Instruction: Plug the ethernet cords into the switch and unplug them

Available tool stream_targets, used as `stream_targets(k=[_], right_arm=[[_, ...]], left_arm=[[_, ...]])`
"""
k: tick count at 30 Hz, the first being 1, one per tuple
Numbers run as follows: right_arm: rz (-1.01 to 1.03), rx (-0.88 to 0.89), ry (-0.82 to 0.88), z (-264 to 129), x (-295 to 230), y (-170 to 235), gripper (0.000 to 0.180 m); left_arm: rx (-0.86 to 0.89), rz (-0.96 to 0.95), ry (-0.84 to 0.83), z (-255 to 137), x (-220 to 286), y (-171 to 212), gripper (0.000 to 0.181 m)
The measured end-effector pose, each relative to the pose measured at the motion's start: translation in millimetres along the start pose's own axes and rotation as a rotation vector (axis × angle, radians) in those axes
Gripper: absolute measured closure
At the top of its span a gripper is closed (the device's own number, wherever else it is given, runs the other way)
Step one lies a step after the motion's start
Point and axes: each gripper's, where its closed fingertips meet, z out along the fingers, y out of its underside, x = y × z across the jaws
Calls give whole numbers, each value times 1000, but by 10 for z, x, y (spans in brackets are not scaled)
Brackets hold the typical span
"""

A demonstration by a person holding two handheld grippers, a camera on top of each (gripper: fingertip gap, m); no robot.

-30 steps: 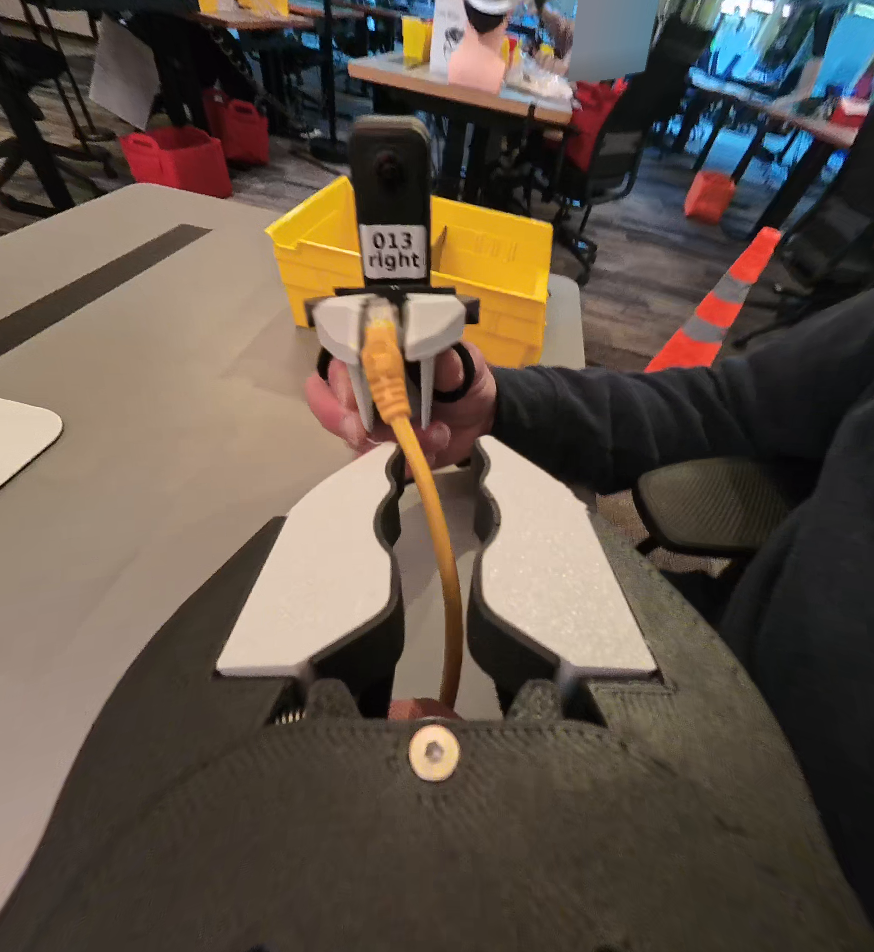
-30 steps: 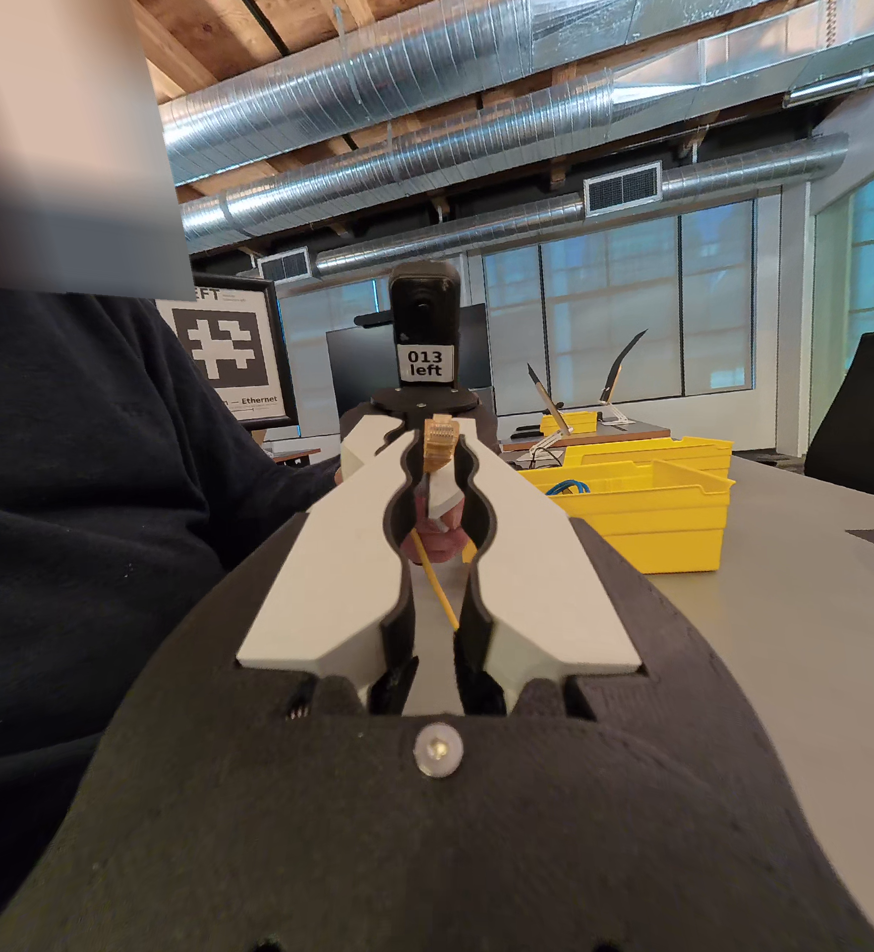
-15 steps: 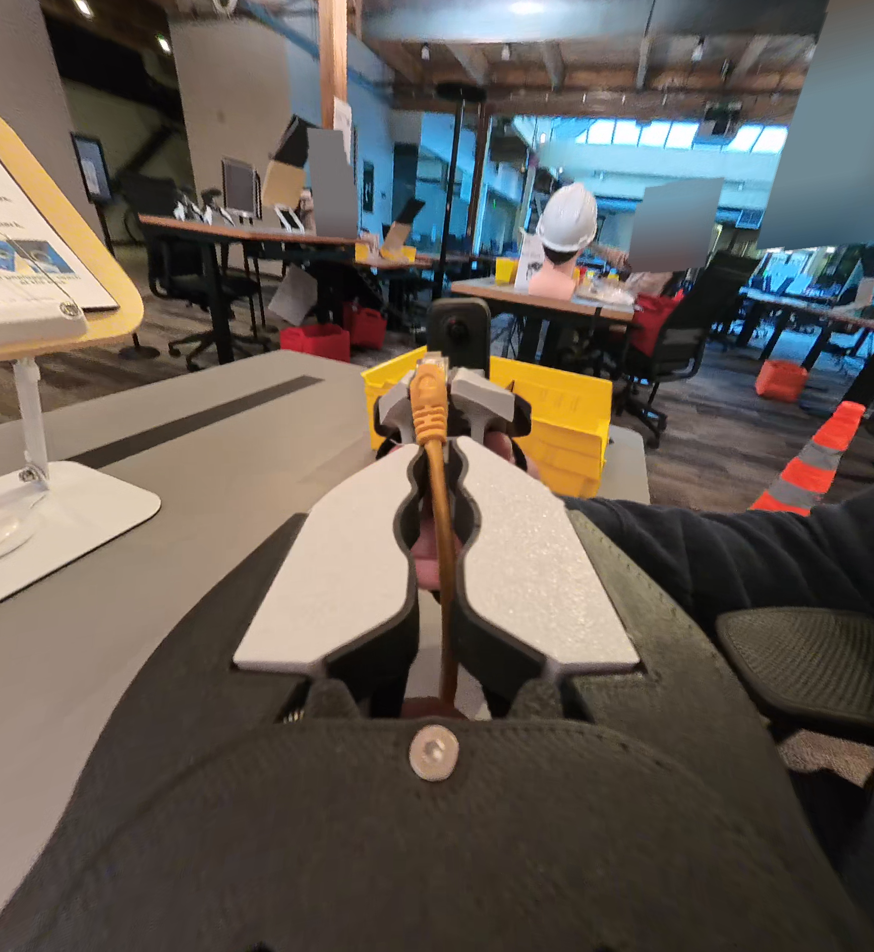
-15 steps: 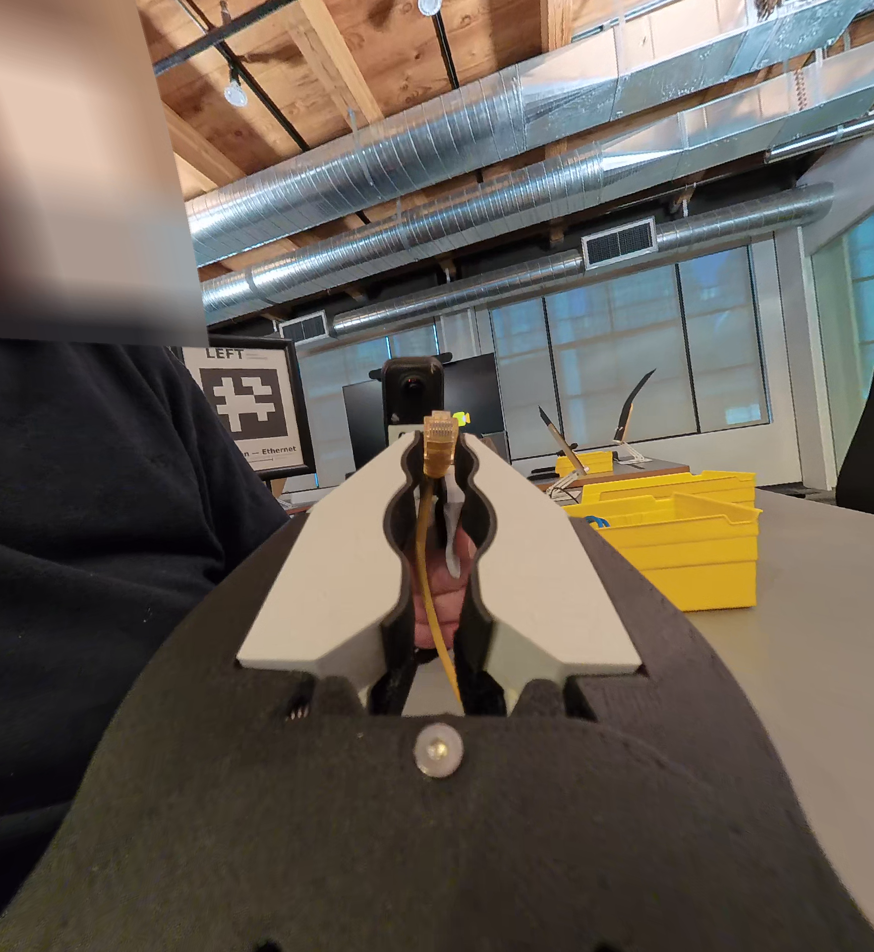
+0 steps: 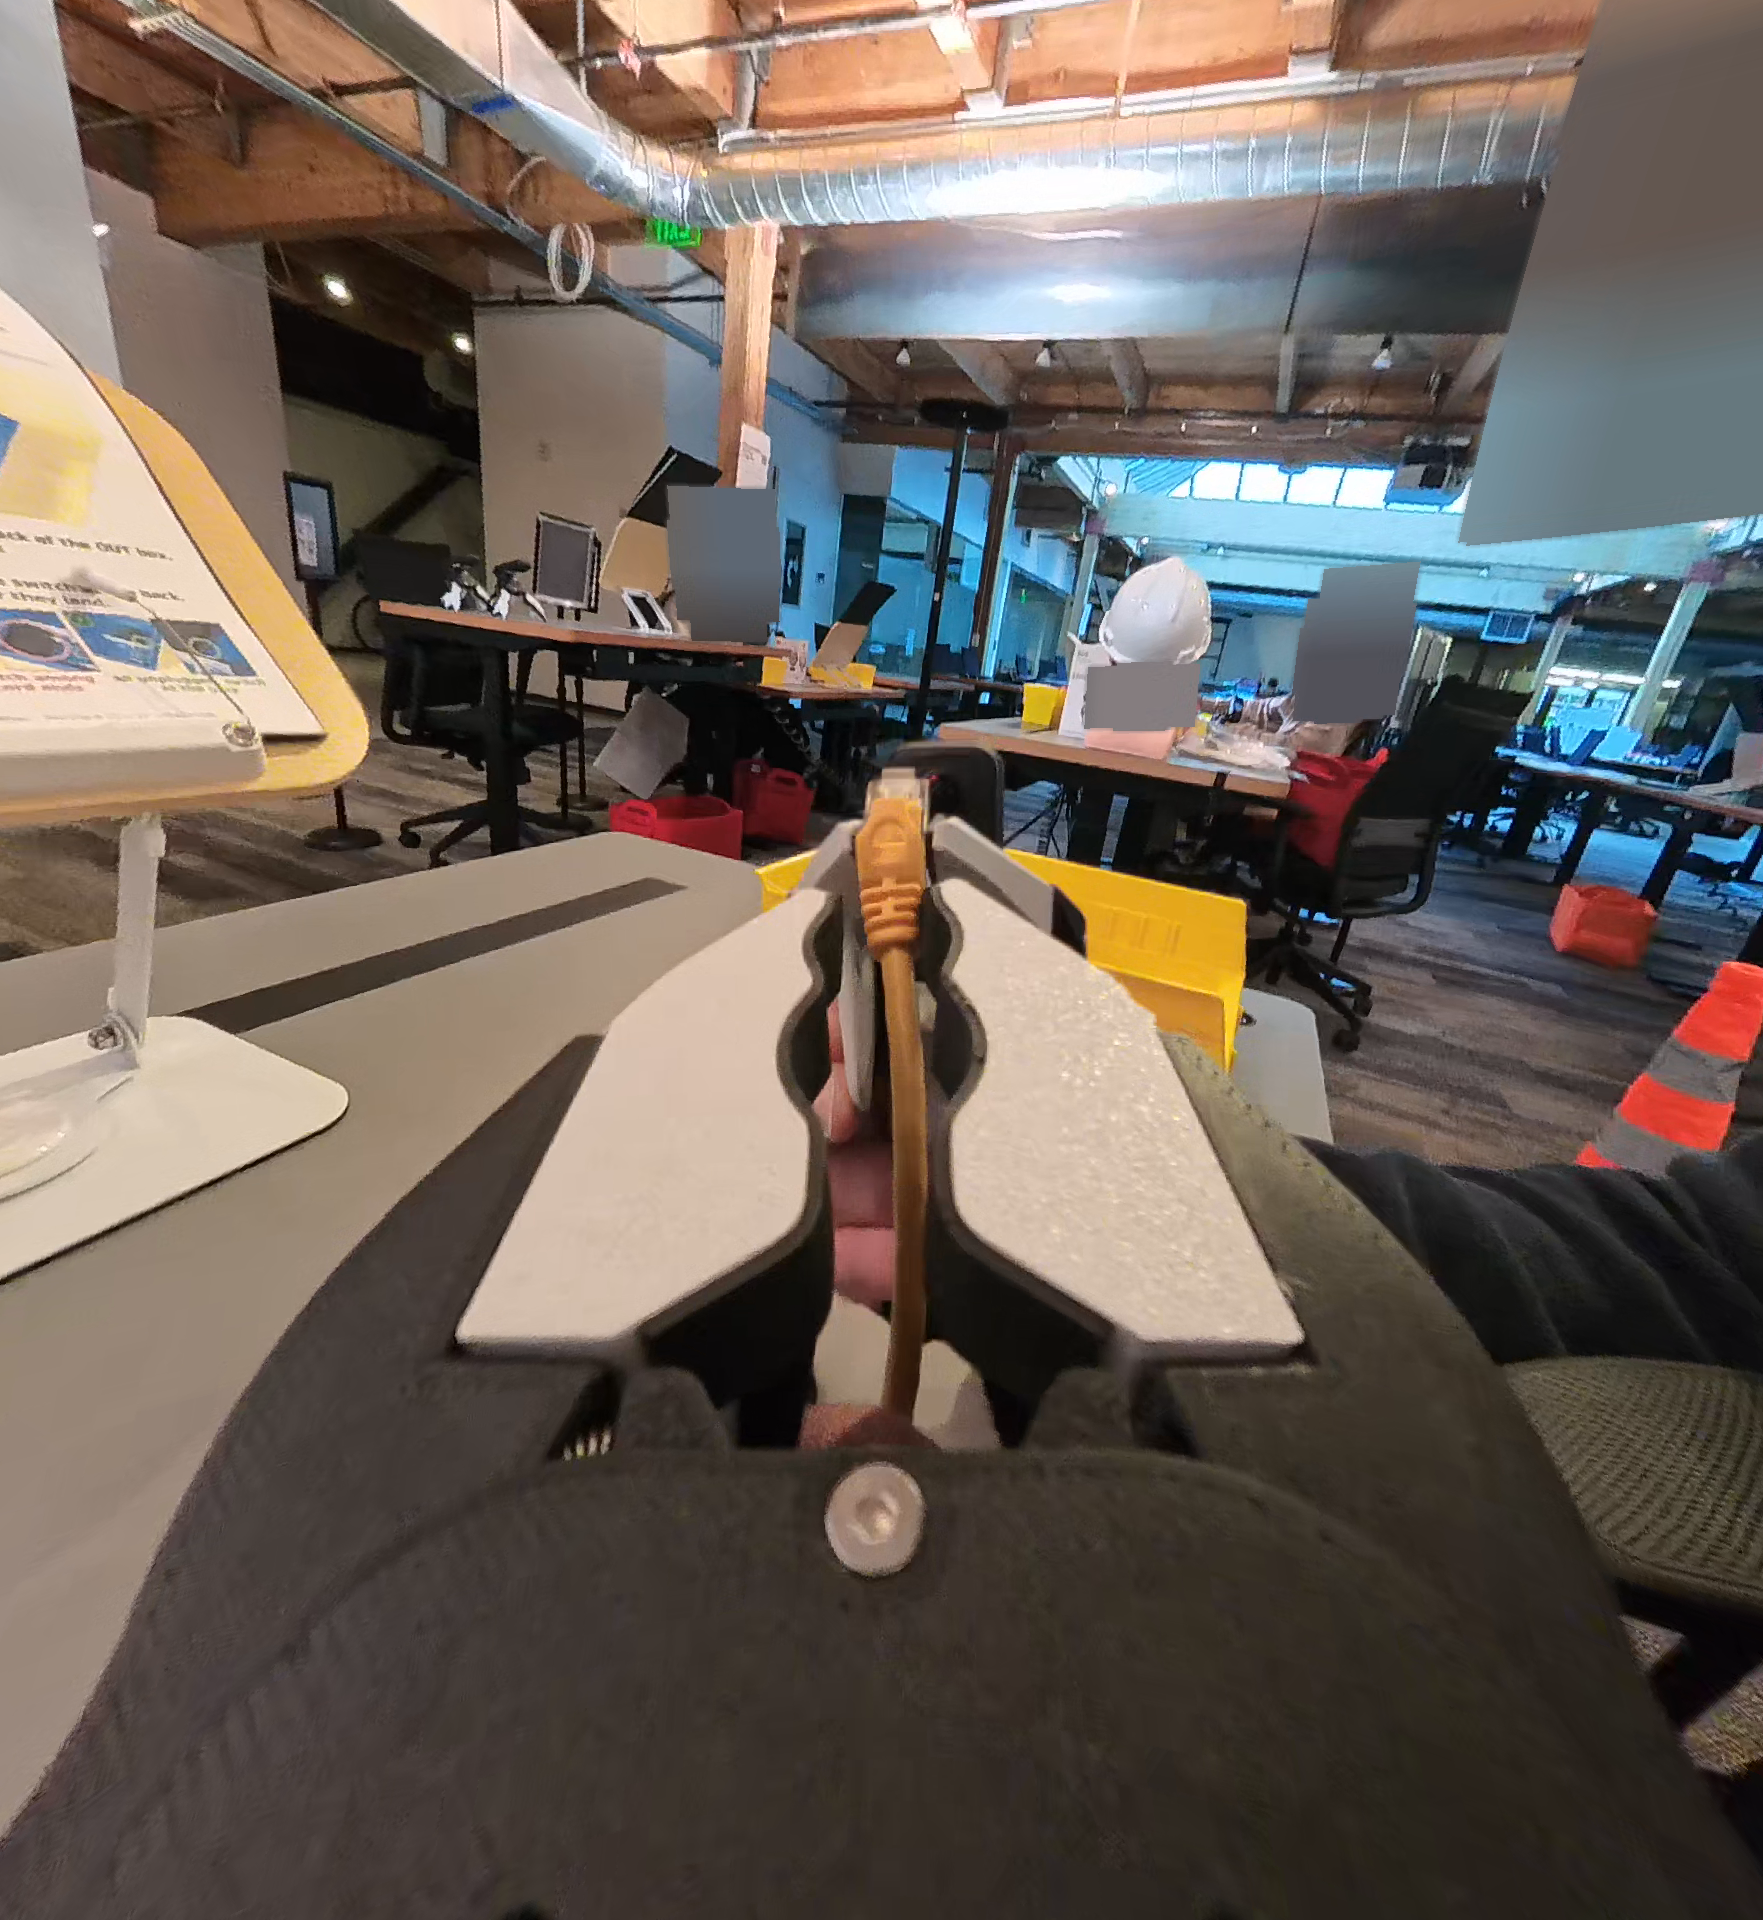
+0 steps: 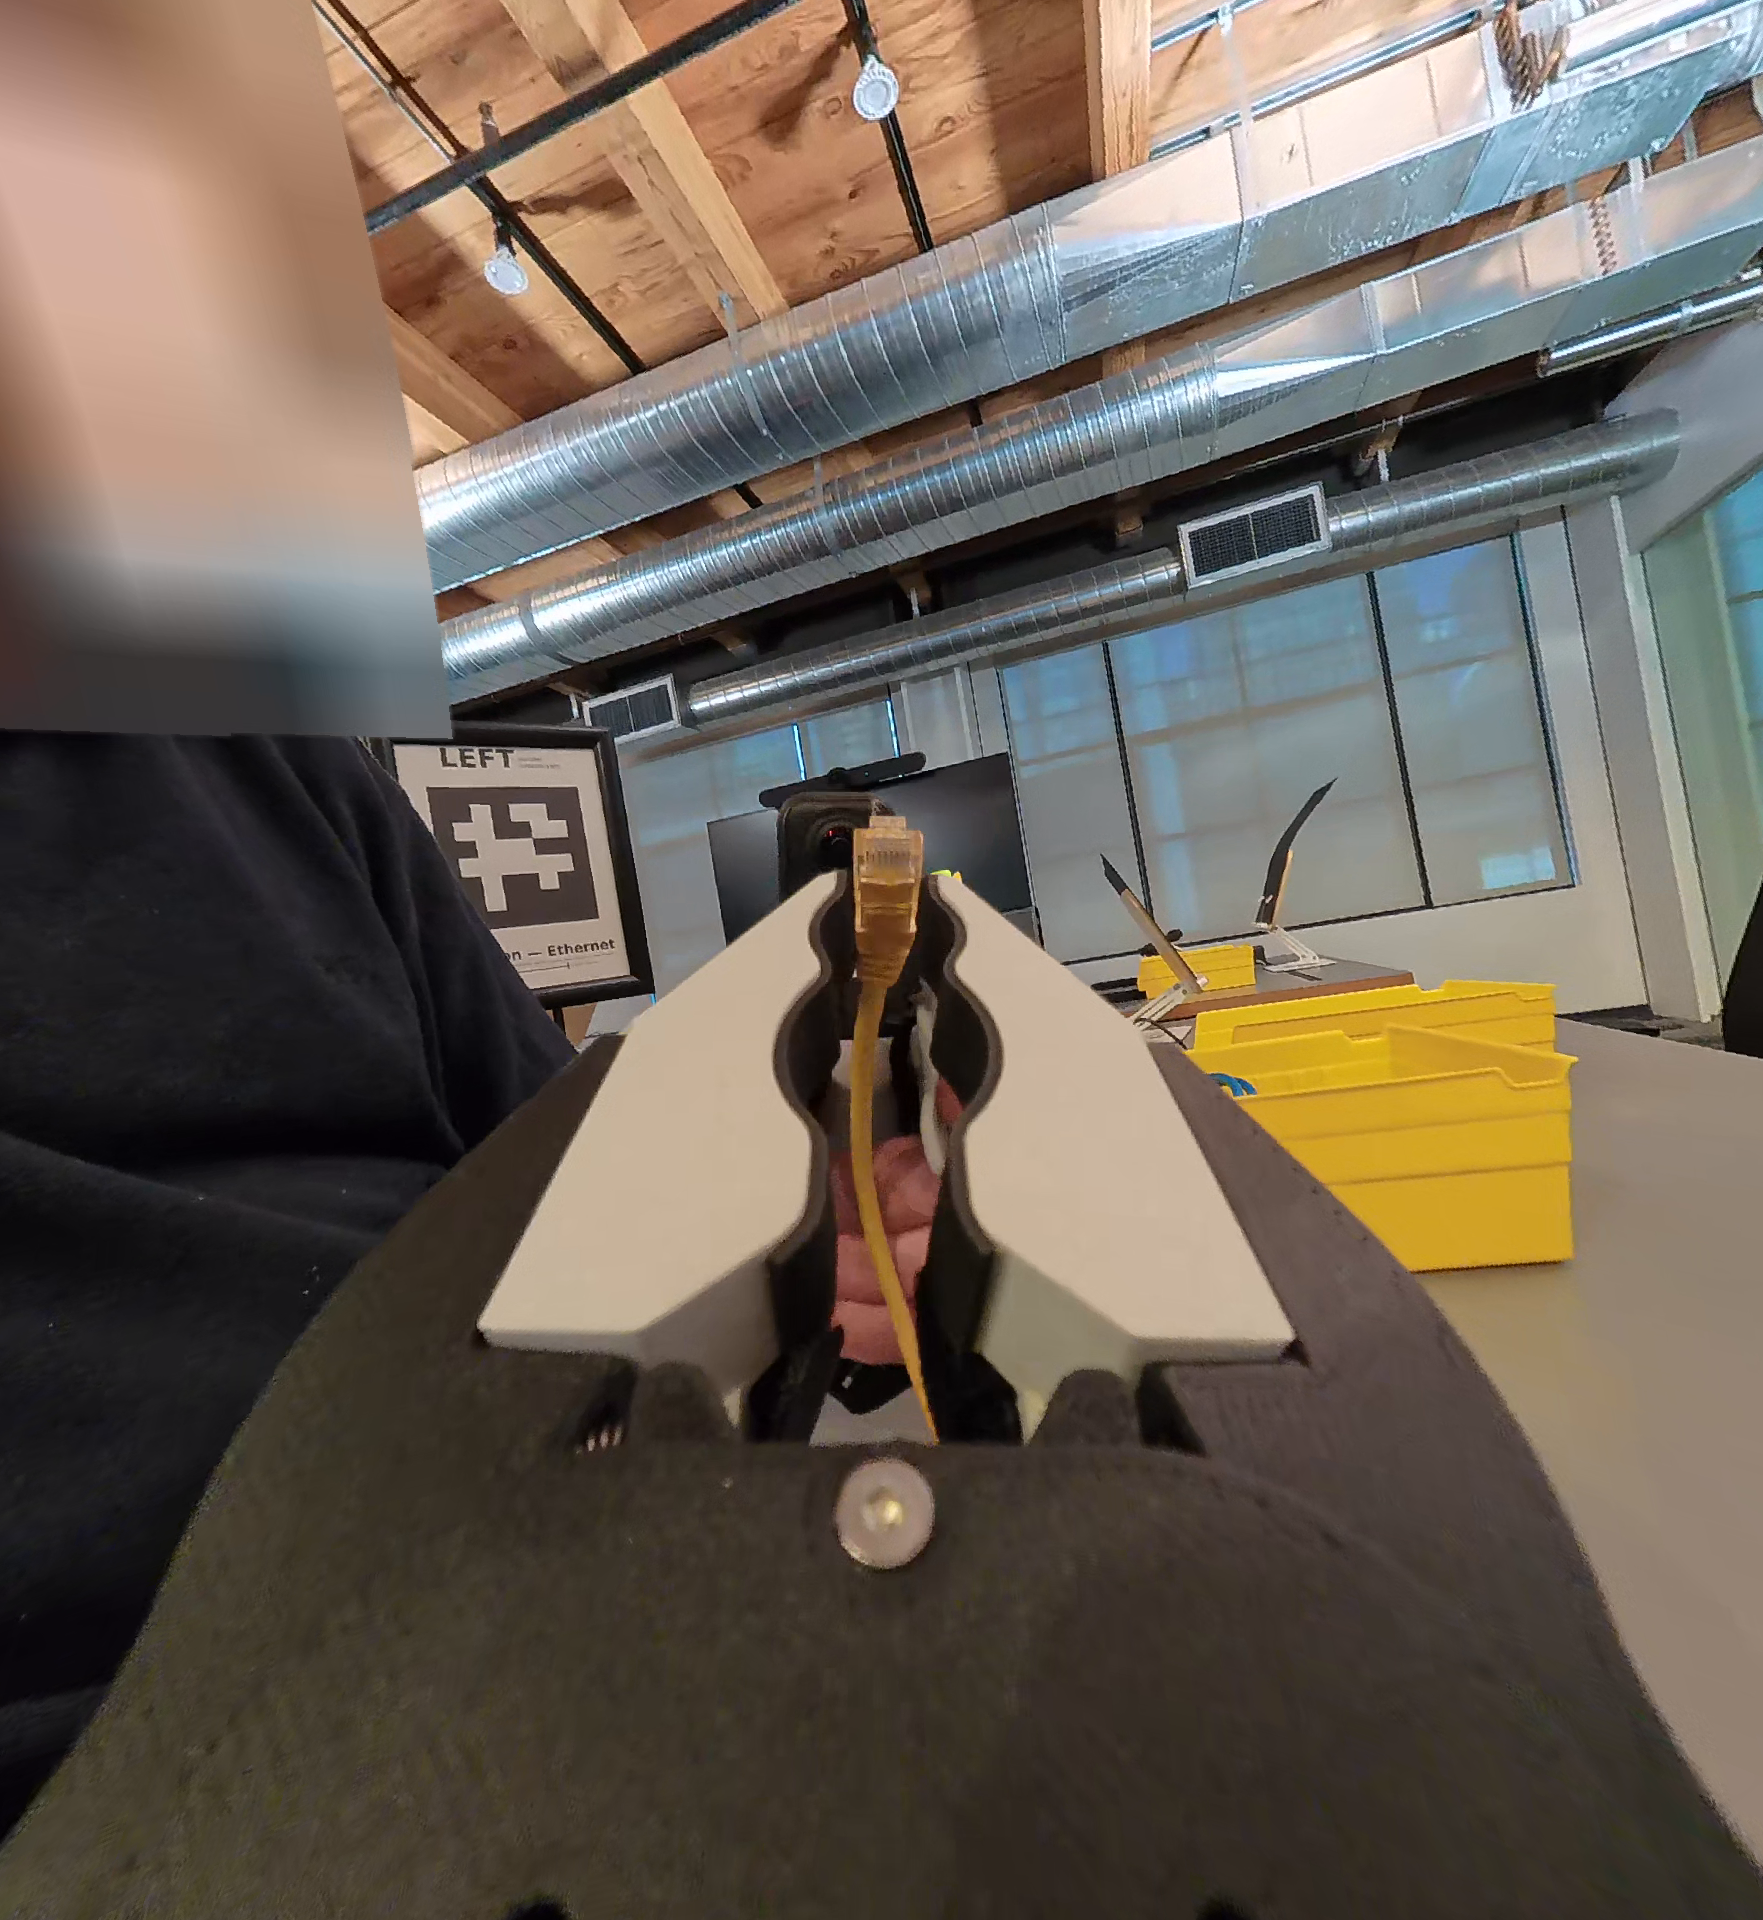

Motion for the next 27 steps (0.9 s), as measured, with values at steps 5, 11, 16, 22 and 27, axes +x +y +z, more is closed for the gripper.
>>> stream_targets(k=[5, 11, 16, 22, 27], right_arm=[[6, 2, -2, -8, 3, 5, 170], [-89, -177, 67, -49, 39, 74, 168], [-242, -457, 132, -60, 40, 165, 162], [-280, -646, 127, -73, 13, 278, 169], [-316, -686, 151, -57, 16, 224, 156]], left_arm=[[-19, 0, 2, 22, 18, 25, 171], [-189, 80, 11, -1, -27, 75, 171], [-427, 229, 35, -75, -44, 140, 170], [-584, 331, 72, -150, -21, 158, 171], [-644, 401, 67, -184, -39, 163, 171]])
